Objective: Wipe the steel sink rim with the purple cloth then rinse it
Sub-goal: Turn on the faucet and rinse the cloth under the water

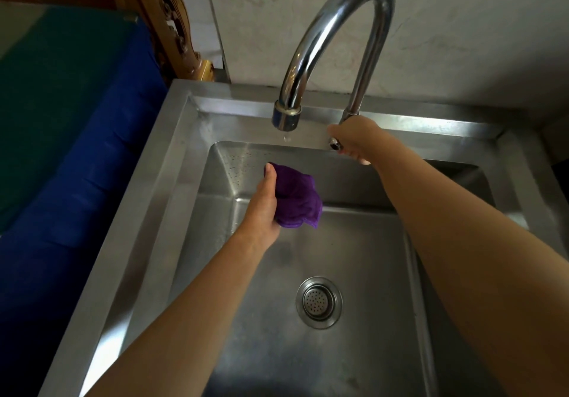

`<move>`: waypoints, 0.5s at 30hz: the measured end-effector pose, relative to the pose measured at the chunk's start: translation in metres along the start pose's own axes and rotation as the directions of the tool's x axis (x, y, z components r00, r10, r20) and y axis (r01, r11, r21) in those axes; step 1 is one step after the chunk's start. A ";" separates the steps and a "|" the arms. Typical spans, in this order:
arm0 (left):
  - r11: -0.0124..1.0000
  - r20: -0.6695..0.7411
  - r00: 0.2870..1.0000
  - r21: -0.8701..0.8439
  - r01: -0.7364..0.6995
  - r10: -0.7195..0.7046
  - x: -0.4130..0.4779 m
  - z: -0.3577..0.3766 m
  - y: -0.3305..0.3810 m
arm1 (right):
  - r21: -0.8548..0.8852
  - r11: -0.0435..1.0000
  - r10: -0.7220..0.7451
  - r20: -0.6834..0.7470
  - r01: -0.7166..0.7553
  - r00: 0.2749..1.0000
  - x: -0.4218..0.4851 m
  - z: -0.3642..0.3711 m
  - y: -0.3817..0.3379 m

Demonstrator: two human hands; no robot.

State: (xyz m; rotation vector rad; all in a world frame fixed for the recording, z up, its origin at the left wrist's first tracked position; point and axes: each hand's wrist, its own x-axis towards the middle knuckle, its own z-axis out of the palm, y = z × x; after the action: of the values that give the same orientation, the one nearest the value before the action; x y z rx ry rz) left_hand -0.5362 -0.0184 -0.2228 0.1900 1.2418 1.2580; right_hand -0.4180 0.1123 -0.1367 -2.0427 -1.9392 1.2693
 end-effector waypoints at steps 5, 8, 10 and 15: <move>1.000 0.079 0.997 -0.007 -0.014 0.014 -0.003 -0.007 0.001 | -0.086 0.996 -0.031 -0.004 0.030 1.000 0.001 0.002 -0.003; 1.000 0.090 0.996 -0.003 -0.019 0.020 -0.004 -0.008 0.000 | -0.128 0.991 -0.026 -0.003 0.025 1.000 0.001 0.002 -0.006; 1.000 0.077 0.997 0.004 -0.019 0.019 -0.004 -0.009 0.000 | -0.136 0.990 -0.029 -0.004 0.028 1.000 0.002 0.002 -0.006; 1.000 0.087 0.996 0.009 -0.029 0.028 -0.004 -0.011 -0.003 | -0.152 0.988 -0.037 -0.021 0.034 0.999 0.002 0.004 -0.005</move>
State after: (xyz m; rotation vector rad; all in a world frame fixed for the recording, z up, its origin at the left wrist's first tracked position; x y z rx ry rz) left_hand -0.5419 -0.0279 -0.2268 0.2684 1.1749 1.2555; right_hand -0.4245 0.1133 -0.1378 -2.0689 -2.1124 1.1174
